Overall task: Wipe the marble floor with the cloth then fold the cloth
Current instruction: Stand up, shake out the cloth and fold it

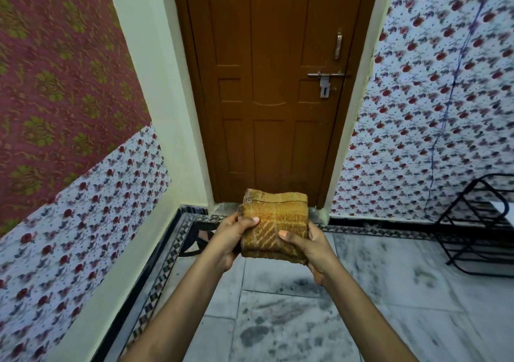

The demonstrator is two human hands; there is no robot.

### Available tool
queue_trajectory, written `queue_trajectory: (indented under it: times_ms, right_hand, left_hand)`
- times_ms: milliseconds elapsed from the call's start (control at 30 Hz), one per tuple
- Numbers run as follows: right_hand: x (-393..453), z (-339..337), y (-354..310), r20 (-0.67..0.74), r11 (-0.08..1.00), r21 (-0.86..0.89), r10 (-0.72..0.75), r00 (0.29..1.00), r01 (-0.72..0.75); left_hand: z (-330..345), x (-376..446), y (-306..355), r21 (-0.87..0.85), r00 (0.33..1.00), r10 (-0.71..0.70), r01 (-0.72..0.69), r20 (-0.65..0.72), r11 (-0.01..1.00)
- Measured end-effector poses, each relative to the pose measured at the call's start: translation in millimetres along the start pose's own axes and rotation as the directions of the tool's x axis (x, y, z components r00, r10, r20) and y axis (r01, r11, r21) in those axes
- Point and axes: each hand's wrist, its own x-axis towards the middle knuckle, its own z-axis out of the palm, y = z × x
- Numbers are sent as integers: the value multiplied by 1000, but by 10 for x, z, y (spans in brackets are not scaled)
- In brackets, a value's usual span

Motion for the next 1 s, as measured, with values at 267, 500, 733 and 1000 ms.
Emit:
queue_trajectory:
  times_ms: [267,500,733,1000]
  right_hand:
    - [-101,-372,-9,-82,1000,16,-16,996,18]
    - [-251,-1206,-216,-165,996,46,-64,984,73]
    - [-497,-2496,-550,-237,994,64,-75,969,93]
    - [-820,-4061,-981,-317,991,81,-79,945,110]
  left_hand:
    - [367,74,-160,-8,998,-38,38,48,999]
    - [1238,136,-335,19,992,-39,37,121,999]
    - [2587,152,-711,29,982,-65,60,177,998]
    - [4227,279,-1222,65,965,-135,123,223,990]
